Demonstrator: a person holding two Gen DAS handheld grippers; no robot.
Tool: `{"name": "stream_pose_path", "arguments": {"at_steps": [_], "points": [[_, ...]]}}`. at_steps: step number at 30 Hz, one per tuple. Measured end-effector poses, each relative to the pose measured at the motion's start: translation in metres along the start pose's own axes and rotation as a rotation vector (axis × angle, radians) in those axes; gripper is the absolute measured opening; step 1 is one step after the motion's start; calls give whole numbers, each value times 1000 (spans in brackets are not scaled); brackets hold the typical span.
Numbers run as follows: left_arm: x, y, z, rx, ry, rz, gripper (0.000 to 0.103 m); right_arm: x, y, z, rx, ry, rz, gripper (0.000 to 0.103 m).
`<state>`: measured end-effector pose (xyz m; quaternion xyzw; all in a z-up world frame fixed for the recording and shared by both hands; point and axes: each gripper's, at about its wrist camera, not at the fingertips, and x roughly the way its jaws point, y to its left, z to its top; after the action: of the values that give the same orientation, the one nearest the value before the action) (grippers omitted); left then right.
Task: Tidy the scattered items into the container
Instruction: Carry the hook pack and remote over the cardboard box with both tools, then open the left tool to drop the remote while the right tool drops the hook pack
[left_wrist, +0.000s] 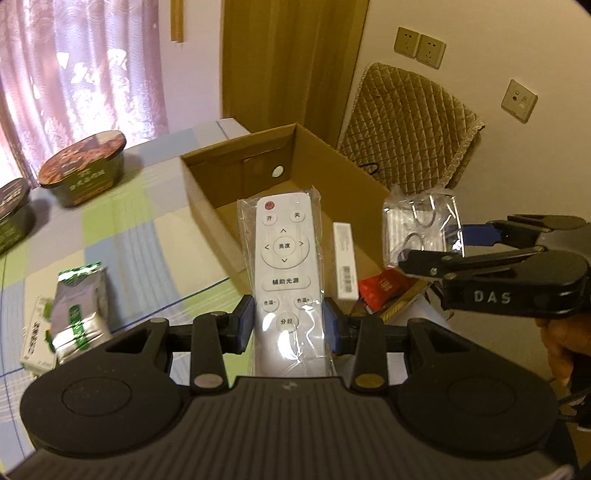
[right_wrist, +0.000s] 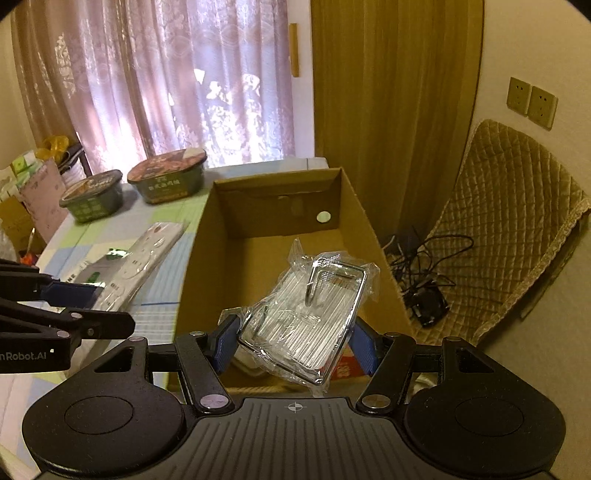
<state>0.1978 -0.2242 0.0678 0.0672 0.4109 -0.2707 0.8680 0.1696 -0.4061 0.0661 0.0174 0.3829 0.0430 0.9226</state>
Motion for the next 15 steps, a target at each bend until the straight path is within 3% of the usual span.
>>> {"name": "stream_pose_path", "arguments": {"at_steps": [15], "points": [[42, -8, 23, -36, 28, -40, 33, 29, -25, 4, -6, 43, 7, 66]]}}
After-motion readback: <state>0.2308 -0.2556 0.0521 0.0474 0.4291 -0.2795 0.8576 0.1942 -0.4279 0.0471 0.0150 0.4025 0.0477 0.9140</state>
